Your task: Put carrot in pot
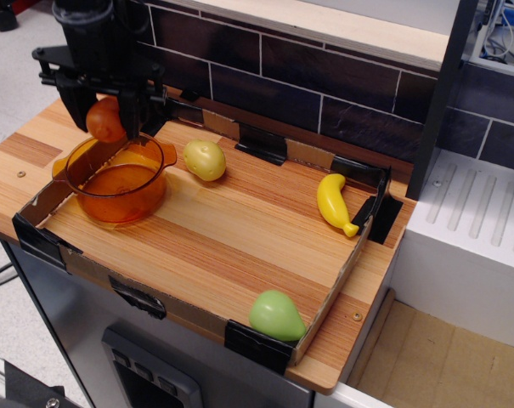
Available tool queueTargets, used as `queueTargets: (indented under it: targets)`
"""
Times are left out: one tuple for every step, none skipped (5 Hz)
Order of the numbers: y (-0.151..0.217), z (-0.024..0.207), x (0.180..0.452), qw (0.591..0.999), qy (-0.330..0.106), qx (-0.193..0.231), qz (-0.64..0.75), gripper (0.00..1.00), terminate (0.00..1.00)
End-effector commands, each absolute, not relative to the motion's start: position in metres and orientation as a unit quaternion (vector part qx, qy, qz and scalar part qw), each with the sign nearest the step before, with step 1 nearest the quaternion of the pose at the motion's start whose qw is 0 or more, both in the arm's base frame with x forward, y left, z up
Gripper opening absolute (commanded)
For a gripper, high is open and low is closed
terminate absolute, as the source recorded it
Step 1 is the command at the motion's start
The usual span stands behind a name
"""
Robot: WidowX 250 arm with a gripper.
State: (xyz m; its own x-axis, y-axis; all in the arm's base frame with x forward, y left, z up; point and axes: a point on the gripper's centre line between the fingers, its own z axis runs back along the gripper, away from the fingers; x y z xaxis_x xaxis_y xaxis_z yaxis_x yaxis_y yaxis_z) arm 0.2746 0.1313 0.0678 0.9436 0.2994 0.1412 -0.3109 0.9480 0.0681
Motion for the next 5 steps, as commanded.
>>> queueTargets:
  targets:
    - [0.138,0.074,0.271,0.981,-0.083,0.063,0.166,1.00,0.00]
    - [0.138,0.078,0.270,0.981,-0.089,0.056,0.165,1.00,0.00]
    - [0.133,0.097,0.270,0.979,-0.108,0.048,0.168,1.00,0.00]
    - [0.123,0.135,0.272,0.973,-0.130,0.028,0.186,1.00,0.00]
    - [0.123,0.135,0.272,0.973,-0.130,0.028,0.186,1.00,0.00]
